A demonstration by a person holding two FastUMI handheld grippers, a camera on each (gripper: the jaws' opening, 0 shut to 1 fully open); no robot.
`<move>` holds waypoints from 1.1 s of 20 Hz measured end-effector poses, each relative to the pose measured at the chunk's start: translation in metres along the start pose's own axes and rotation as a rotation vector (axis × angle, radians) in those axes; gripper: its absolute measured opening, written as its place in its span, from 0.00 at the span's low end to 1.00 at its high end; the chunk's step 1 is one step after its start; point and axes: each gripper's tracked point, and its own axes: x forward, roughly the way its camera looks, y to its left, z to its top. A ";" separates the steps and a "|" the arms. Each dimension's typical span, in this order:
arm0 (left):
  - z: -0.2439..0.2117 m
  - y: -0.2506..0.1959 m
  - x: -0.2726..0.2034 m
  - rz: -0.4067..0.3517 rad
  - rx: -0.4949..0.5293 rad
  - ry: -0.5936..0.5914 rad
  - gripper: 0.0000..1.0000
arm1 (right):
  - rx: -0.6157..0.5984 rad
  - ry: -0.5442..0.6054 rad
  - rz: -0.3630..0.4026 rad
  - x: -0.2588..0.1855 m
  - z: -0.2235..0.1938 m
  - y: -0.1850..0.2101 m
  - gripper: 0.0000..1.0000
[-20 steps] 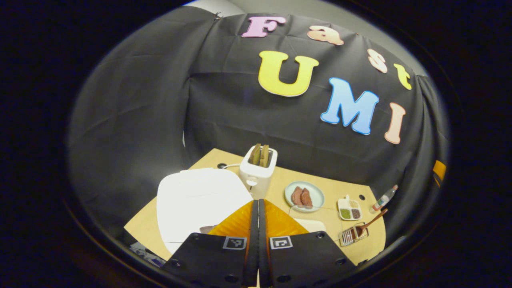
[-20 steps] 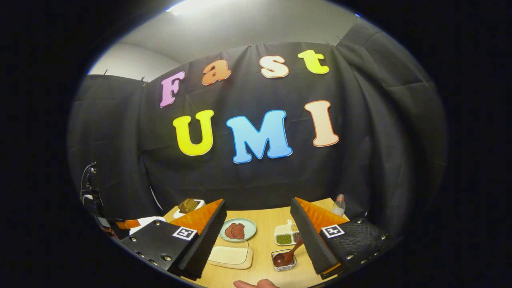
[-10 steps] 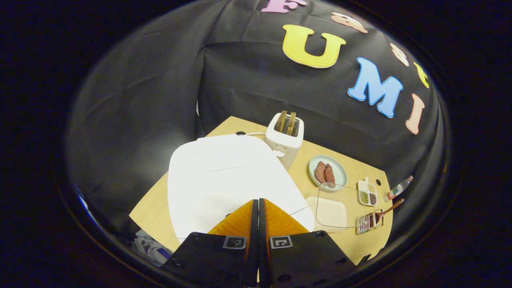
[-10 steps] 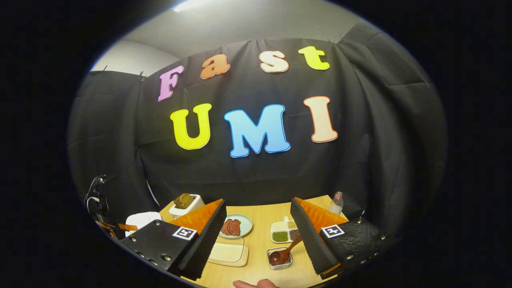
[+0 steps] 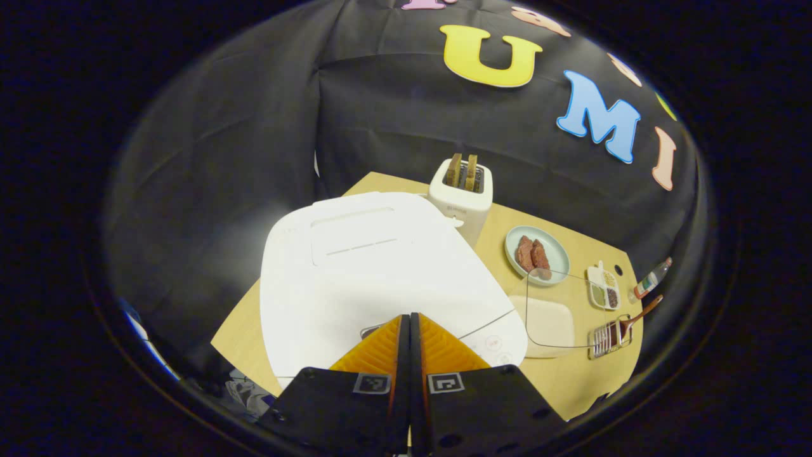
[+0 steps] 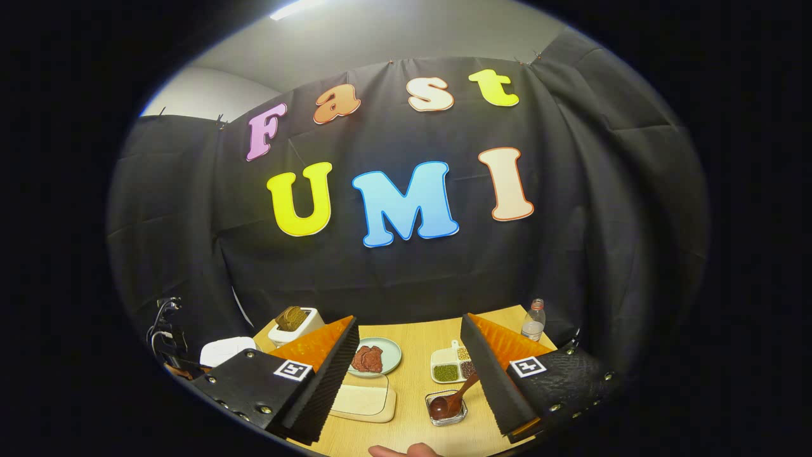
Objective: Close the left gripper, press the button to open the rice cooker; take a wooden spoon from the chopstick holder with the right hand, scoop a spoonful of rice and pour it into the rice cooker, then put the wooden spoon back into the chopstick holder.
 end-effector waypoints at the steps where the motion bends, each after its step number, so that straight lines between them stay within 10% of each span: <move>1: 0.008 0.001 -0.005 0.013 0.008 -0.041 0.11 | -0.005 -0.004 -0.001 -0.001 0.000 0.000 0.98; 3: 0.036 -0.003 -0.021 0.025 0.037 -0.163 0.08 | -0.009 -0.005 0.002 0.001 0.001 0.002 0.98; 6: 0.081 -0.004 -0.047 0.059 0.060 -0.322 0.47 | -0.010 0.001 0.008 0.002 -0.002 0.004 0.98; 13: 0.132 -0.009 -0.089 0.084 0.041 -0.488 0.63 | -0.009 -0.006 0.004 0.001 -0.002 -0.002 0.98; 15: 0.140 -0.014 -0.098 0.076 0.034 -0.520 0.89 | -0.007 -0.007 -0.002 0.001 -0.002 -0.005 0.98; 22: 0.161 -0.048 -0.134 0.015 0.058 -0.626 0.95 | -0.012 -0.007 -0.050 0.005 -0.008 -0.028 0.98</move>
